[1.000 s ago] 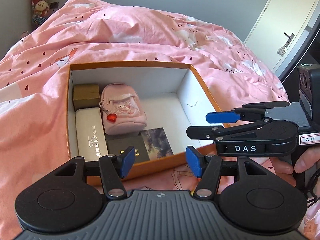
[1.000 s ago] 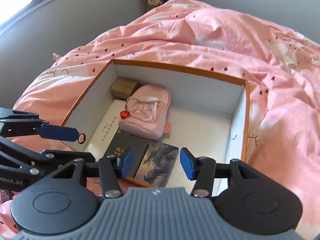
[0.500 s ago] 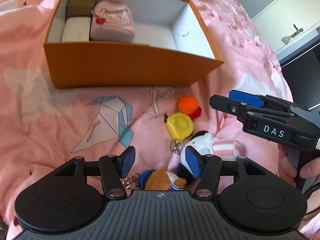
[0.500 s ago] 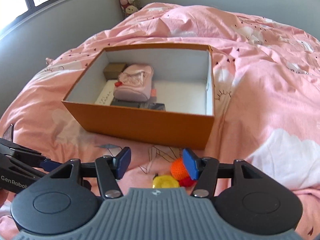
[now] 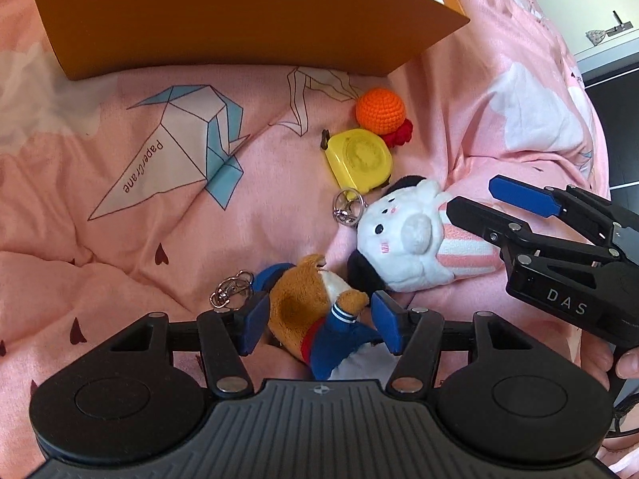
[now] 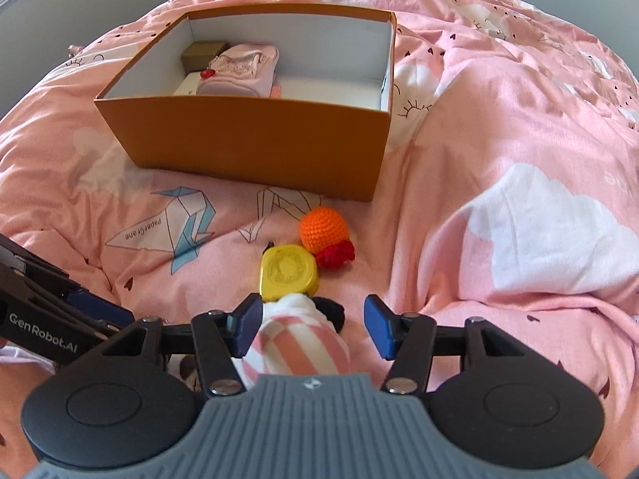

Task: Organize objects
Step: 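Withdraw both tools from the orange box to the plush toys, then grasp the brown bear plush with the left tool while the right grasps the white striped plush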

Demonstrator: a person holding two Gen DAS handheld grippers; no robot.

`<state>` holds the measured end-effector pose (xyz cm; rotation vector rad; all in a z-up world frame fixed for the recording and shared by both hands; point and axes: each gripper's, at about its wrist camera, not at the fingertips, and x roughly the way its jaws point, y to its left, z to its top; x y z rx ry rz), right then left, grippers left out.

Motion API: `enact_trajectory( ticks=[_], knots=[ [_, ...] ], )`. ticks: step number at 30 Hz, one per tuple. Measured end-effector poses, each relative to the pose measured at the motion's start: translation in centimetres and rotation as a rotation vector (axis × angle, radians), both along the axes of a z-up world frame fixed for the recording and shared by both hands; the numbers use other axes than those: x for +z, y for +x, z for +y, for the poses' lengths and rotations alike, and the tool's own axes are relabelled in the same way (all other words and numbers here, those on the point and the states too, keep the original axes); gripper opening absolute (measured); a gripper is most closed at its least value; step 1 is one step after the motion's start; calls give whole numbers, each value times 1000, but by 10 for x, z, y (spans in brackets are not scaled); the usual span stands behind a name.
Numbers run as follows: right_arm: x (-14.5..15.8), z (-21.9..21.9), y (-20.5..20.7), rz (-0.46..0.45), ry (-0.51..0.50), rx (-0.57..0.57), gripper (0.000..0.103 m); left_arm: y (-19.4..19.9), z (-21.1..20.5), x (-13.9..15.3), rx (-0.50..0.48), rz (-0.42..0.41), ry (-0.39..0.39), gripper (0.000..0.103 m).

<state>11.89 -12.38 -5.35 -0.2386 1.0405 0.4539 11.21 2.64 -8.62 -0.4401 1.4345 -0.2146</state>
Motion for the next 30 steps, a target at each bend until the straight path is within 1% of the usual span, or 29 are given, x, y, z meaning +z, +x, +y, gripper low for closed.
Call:
enact_trajectory(
  ticks=[3,7,11,15,17,18,22,24,27,30],
  knots=[
    [-5,-7,-4,27,8,-7,58,-1,-3,-9,-5,43,-17,69],
    [-8,-13,-6,75,38,0,58,-2,-6,-18,-12,83,-32,73],
    [-11,-11,-8,121,53,33,59,1,-12,-24,-20,105,-36,76],
    [-16,-9,-10,182,64,73,59,0,-15,-39,-34,164,-79,79],
    [-18,-9,-12,196,60,88,59,-1,-19,-44,-47,182,-90,79],
    [-19,-9,-13,205,62,94,59,-2,-20,-45,-47,183,-92,79],
    [-22,-7,-15,222,52,106,60,-6,-16,-45,-12,164,-112,72],
    [-24,-6,-18,202,39,113,58,-8,-14,-42,-8,147,-114,68],
    [-21,-7,-18,182,53,106,55,-12,-13,-34,-3,110,-110,63],
    [-13,-9,-16,172,80,87,54,-16,-9,-22,21,50,-104,59]
  ],
)
